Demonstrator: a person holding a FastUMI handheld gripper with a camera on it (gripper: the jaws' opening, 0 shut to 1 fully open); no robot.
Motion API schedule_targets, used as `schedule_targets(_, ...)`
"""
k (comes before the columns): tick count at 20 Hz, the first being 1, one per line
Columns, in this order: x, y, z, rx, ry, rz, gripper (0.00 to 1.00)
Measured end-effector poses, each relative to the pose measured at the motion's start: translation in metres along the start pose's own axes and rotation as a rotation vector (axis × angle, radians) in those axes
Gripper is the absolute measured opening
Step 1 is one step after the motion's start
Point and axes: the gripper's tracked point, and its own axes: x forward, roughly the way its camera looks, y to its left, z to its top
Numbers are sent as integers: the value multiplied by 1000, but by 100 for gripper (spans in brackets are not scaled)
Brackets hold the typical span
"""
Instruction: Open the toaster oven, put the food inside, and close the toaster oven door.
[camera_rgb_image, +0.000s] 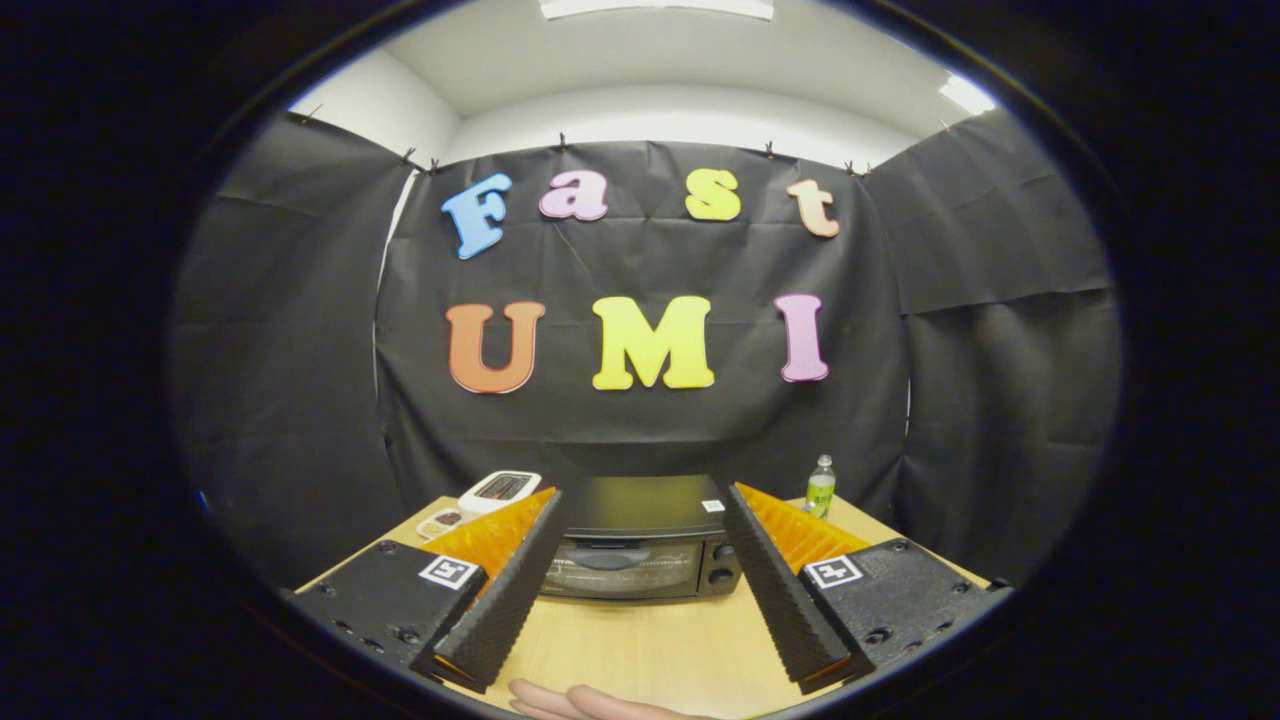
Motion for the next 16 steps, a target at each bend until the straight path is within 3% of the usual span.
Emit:
schedule_targets(9,18,-1,-14,-6,-4,-6,100)
schedule_targets(16,77,22,-64,-22,48,11,100)
